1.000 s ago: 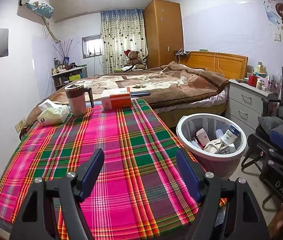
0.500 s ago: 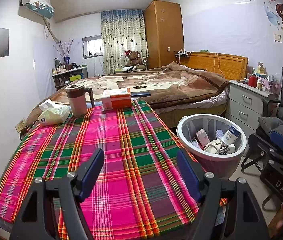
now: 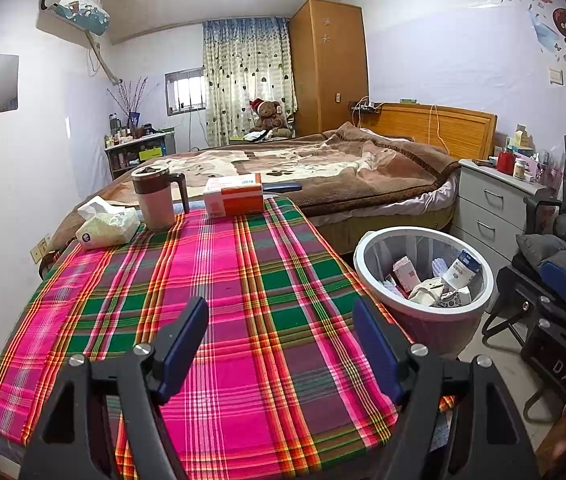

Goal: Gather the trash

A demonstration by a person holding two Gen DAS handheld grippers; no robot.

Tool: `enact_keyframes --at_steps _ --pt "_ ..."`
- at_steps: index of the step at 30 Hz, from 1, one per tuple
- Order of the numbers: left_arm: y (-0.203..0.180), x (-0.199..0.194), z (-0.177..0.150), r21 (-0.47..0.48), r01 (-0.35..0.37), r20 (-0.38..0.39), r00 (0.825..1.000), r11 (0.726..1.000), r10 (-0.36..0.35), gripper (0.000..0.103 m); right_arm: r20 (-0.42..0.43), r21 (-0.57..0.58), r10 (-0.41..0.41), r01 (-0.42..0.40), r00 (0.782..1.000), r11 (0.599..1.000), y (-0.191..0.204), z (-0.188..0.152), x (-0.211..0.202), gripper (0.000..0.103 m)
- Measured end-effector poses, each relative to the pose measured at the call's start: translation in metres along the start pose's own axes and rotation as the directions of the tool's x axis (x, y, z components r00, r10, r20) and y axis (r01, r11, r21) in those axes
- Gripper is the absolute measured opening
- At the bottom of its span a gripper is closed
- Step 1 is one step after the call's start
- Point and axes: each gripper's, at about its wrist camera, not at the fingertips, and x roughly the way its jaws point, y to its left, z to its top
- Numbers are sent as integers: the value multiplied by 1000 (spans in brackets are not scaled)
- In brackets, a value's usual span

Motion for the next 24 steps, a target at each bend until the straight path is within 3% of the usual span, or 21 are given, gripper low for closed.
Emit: enact_keyframes --at_steps 24 --pt "2 -1 -4 -6 0 0 1000 1000 0 76 -1 -5 6 -6 1000 1000 4 0 -2 65"
